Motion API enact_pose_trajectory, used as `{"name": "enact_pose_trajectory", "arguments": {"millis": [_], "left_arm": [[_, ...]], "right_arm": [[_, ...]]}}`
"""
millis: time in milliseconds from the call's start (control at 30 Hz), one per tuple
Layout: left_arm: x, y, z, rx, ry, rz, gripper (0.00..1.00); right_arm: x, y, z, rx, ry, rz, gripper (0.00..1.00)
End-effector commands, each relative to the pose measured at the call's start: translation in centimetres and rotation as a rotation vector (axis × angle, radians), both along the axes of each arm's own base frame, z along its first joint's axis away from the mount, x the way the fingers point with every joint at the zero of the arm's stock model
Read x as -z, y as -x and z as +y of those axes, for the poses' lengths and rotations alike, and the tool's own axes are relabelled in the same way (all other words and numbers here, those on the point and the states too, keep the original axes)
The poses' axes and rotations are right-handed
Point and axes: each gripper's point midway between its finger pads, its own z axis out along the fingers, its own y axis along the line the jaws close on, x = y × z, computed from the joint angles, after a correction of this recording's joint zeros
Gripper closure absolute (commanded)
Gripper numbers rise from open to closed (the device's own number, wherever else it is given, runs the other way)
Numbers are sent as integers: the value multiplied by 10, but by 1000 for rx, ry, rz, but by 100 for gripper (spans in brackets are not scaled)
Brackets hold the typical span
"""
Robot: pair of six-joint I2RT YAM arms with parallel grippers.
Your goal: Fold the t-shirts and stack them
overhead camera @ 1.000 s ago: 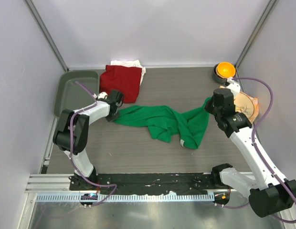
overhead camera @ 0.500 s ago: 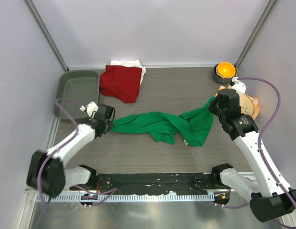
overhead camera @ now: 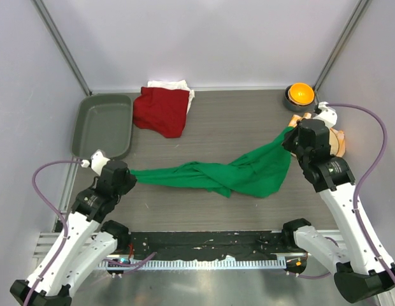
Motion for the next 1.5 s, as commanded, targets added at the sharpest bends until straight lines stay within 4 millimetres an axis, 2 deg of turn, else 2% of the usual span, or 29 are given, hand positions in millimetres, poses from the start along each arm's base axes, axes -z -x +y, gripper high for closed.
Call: {"name": "enact_pose_trajectory", "arguments": {"millis": [0, 133, 233, 300, 333, 400, 433, 467, 500, 533, 567, 600, 667, 700, 800, 867, 900, 1000, 1033, 1133, 1167, 1233, 1267, 1300, 1333, 1367, 1400, 1467], "left_arm": [[2, 15, -16, 74, 82, -8, 100], [5, 26, -40, 164, 164, 3, 100], [1, 26, -65, 286, 176, -15, 100], [-15, 20, -80, 350, 190, -83, 100], [-24, 18, -84, 372, 189, -117, 100], [-58, 8, -94, 433, 190, -226, 100], [-72, 5, -98, 457, 191, -262, 100], [-89, 0, -102, 490, 170, -323, 100], [-112, -5, -107, 510, 169, -360, 100], [-124, -6, -109, 526, 164, -377, 100], [-136, -8, -111, 542, 155, -403, 100], [-160, -10, -111, 556, 134, -454, 100], [-180, -15, -107, 543, 105, -496, 100], [-203, -14, -103, 544, 86, -548, 100], [-233, -6, -99, 570, 69, -617, 100], [-238, 4, -99, 609, 79, -635, 100], [-237, 8, -99, 616, 84, -637, 100], [-213, 15, -104, 650, 117, -589, 100], [-189, 14, -108, 656, 127, -532, 100], [-144, 18, -125, 713, 180, -417, 100], [-112, 17, -132, 714, 203, -340, 100], [-67, 19, -141, 718, 238, -226, 96], [-28, 20, -143, 691, 260, -150, 62], [-8, 21, -142, 670, 264, -107, 47], [1, 19, -146, 663, 280, -108, 34], [25, 24, -143, 635, 288, -57, 12], [32, 25, -143, 632, 291, -47, 0], [32, 26, -146, 643, 294, -51, 0]], "right_arm": [[-43, 6, -9, 31, 1, -111, 99], [-47, 5, -10, 36, 11, -105, 99], [-50, -1, -3, 7, -7, -120, 99], [-56, -7, 5, -20, -34, -146, 99], [-61, -17, 10, -35, -42, -162, 99], [-79, -30, 20, -75, -55, -202, 99], [-83, -46, 37, -146, -70, -206, 99], [-88, -54, 46, -192, -62, -207, 99], [-113, -60, 53, -224, -74, -258, 99], [-126, -64, 67, -294, -89, -286, 99], [-129, -73, 75, -327, -88, -283, 99], [-154, -72, 79, -352, -96, -341, 99], [-178, -73, 95, -439, -111, -402, 99], [-201, -69, 95, -442, -116, -449, 99], [-223, -61, 92, -440, -107, -486, 99], [-227, -53, 89, -439, -97, -491, 99], [-228, -48, 84, -423, -91, -495, 99], [-216, -44, 71, -364, -70, -449, 99], [-206, -42, 69, -353, -67, -407, 99], [-182, -42, 62, -321, -44, -323, 99], [-176, -43, 58, -304, -30, -304, 99], [-165, -44, 51, -268, -3, -260, 99], [-160, -45, 49, -263, 11, -244, 99], [-157, -45, 48, -261, 18, -231, 99], [-154, -46, 46, -252, 28, -221, 99], [-152, -46, 45, -246, 36, -214, 99], [-151, -47, 44, -243, 43, -210, 99], [-150, -47, 43, -239, 49, -206, 99]]}}
